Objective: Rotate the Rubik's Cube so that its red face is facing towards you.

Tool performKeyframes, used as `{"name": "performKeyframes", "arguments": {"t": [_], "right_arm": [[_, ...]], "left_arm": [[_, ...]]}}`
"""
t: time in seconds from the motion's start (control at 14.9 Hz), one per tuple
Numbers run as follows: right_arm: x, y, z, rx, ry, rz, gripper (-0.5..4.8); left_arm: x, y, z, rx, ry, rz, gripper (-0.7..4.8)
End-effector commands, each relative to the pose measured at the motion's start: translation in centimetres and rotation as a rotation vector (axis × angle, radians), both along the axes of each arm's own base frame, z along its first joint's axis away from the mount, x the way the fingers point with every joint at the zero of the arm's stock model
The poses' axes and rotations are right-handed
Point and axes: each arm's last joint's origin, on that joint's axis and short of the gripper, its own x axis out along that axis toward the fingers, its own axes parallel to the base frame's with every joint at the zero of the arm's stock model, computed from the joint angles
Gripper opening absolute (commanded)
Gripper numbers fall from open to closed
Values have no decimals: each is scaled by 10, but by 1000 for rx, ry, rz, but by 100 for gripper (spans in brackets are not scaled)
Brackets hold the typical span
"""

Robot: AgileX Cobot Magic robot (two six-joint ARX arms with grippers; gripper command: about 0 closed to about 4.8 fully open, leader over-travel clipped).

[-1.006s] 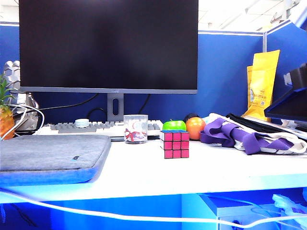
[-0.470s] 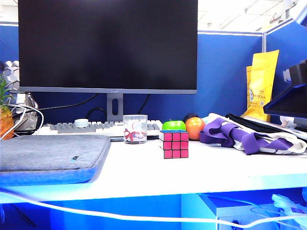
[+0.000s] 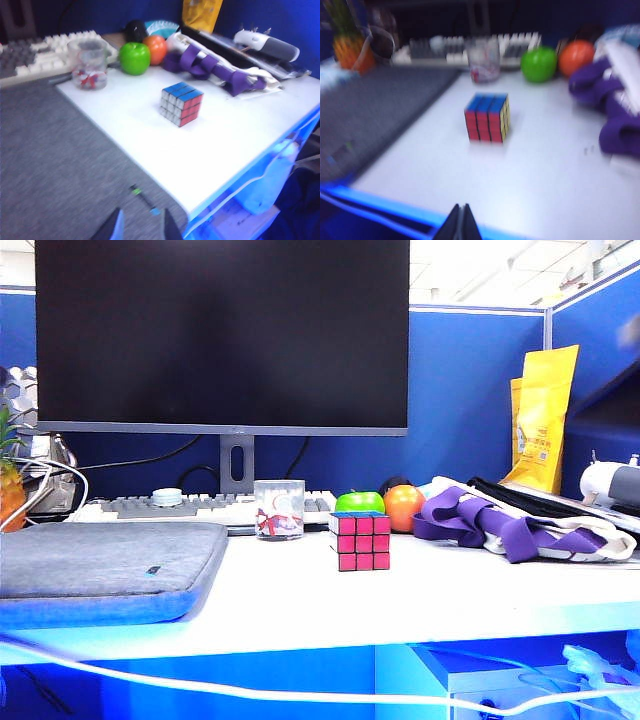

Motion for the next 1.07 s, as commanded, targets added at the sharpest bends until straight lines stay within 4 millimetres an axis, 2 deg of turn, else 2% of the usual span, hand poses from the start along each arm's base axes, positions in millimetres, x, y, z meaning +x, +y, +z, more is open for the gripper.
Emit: {"name": "performKeyframes", "arguments": {"t": [0.07, 0.27, 0.47, 0.87, 1.07], "right_arm": [[-6, -18, 9, 57, -102, -71, 12], [-5, -37, 15, 76, -175, -247, 12], [-7, -43, 17, 81, -199, -296, 12], [-11, -44, 15, 79, -194, -292, 12], [-11, -44, 15, 79, -194, -292, 12]], "left_arm": [[-15, 2, 2, -17, -131, -9, 112], [-23, 5, 7, -23, -210, 16, 112], [-23, 7, 6, -20, -198, 38, 112], [-15, 7, -30, -10, -91, 52, 112], [-15, 7, -36, -7, -45, 53, 112]]}}
